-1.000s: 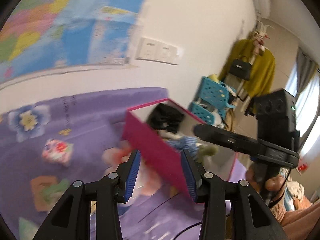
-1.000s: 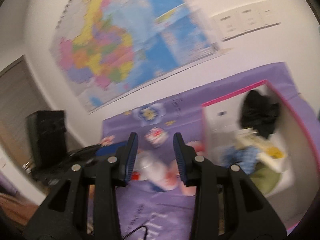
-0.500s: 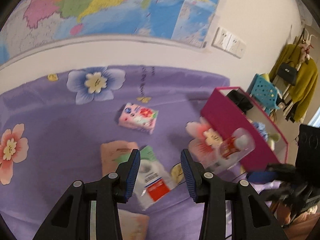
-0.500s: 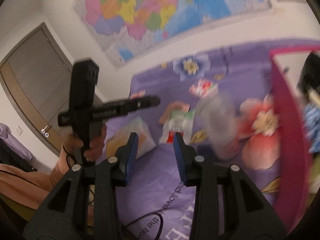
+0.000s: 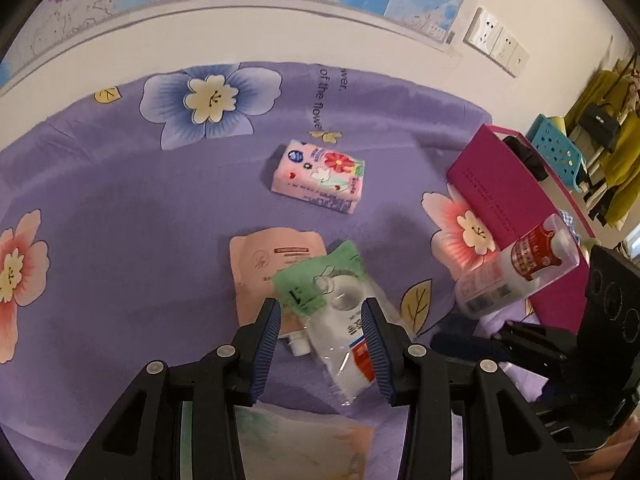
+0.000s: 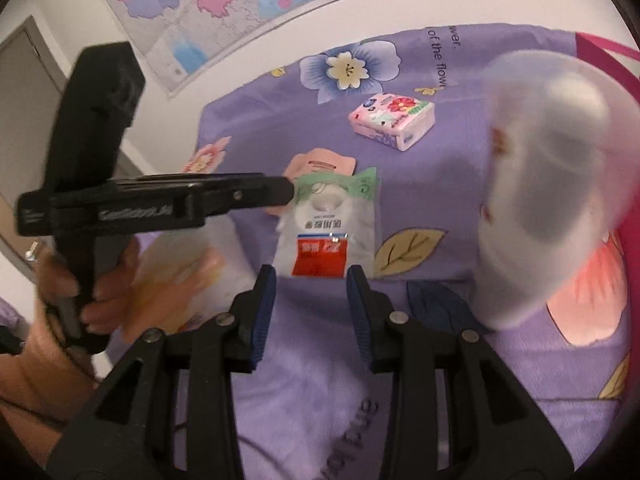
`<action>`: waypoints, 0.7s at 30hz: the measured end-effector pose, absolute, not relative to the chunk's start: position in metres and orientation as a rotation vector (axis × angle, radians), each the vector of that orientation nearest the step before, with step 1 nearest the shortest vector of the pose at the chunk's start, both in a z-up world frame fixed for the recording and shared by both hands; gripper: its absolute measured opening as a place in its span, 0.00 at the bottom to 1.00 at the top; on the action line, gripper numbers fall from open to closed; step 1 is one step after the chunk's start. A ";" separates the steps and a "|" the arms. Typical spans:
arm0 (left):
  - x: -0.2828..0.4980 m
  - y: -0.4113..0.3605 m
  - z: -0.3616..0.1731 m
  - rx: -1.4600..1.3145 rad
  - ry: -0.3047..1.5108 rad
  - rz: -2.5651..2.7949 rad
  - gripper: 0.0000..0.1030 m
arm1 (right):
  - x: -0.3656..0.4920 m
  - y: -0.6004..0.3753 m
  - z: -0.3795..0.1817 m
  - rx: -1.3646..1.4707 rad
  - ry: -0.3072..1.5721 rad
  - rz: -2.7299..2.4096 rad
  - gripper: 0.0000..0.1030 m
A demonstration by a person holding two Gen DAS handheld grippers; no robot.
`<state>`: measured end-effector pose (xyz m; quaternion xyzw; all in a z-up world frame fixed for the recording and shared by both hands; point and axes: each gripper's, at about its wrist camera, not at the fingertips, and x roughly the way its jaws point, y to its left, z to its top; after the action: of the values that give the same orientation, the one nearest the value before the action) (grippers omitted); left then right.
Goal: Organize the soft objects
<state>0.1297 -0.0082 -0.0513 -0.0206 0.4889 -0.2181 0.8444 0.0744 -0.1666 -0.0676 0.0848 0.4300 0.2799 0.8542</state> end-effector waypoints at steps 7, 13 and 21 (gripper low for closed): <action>0.142 -0.007 -0.063 -0.033 1.109 -0.481 0.41 | 0.087 -0.139 -0.072 0.109 0.905 0.508 0.38; 0.148 -0.012 -0.068 0.000 1.156 -0.499 0.41 | 0.094 -0.122 -0.077 0.056 0.904 0.463 0.43; 0.153 -0.014 -0.073 0.016 1.208 -0.524 0.45 | 0.092 -0.122 -0.073 0.045 0.876 0.450 0.44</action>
<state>0.1529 -0.0142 -0.0731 0.0073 0.5612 -0.2436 0.7910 0.0917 -0.1221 -0.0726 0.0218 0.4204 0.2161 0.8810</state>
